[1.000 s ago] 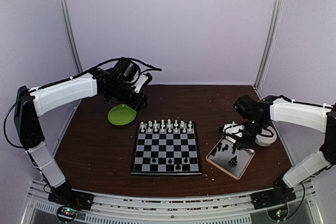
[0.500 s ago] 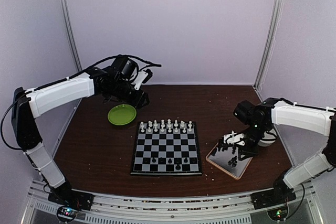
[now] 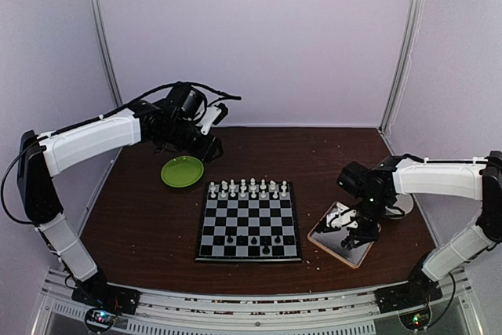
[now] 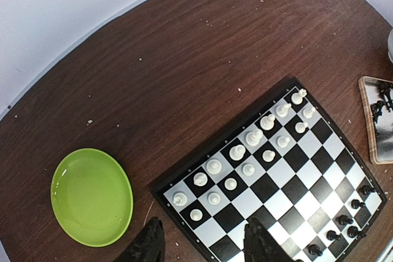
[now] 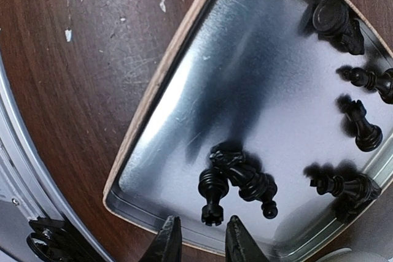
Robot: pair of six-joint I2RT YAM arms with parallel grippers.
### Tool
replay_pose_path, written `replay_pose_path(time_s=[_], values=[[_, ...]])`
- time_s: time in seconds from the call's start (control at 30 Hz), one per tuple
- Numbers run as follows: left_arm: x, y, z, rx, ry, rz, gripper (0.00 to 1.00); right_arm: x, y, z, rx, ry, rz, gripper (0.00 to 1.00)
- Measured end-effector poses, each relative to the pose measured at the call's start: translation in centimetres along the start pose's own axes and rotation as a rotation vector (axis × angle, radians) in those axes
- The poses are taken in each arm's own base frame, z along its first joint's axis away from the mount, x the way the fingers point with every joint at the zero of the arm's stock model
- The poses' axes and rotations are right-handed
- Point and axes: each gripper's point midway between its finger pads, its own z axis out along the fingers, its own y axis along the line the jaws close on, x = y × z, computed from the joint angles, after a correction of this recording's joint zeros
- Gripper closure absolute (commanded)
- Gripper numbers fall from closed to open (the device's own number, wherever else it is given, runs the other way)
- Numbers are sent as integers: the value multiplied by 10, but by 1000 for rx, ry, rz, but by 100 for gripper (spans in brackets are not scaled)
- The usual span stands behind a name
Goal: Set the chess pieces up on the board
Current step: Pick up the rook from the storage box, then place the rook at a8.
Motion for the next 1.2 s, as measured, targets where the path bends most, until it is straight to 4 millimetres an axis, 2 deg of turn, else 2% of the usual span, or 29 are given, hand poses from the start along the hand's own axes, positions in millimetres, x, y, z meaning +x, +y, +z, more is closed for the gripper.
replay_pose_path(time_s=[0.23,0.3,0.4,0.67,0.8,0.93,1.1,1.2], values=[[0,-1,0,7,0,3,55,-3,-6,7,22,14,6,75],[0,-2,0,10,0,5,55,-3,-7,9,25,17,6,78],[0,-2,0,14,0,7,55,-3,-7,11,24,22,7,89],[0,-3,0,17,0,8,55,1,-1,10,10,39,4,93],[0,-4,0,22,1,11,55,3,3,-6,19,28,-2,93],[0,-4,0,25,1,13,55,-5,0,-27,47,-7,-11,93],[0,-4,0,25,1,15,55,-32,-7,-57,90,-77,-29,92],[0,-4,0,25,1,15,55,-49,-7,-67,105,-106,-58,92]])
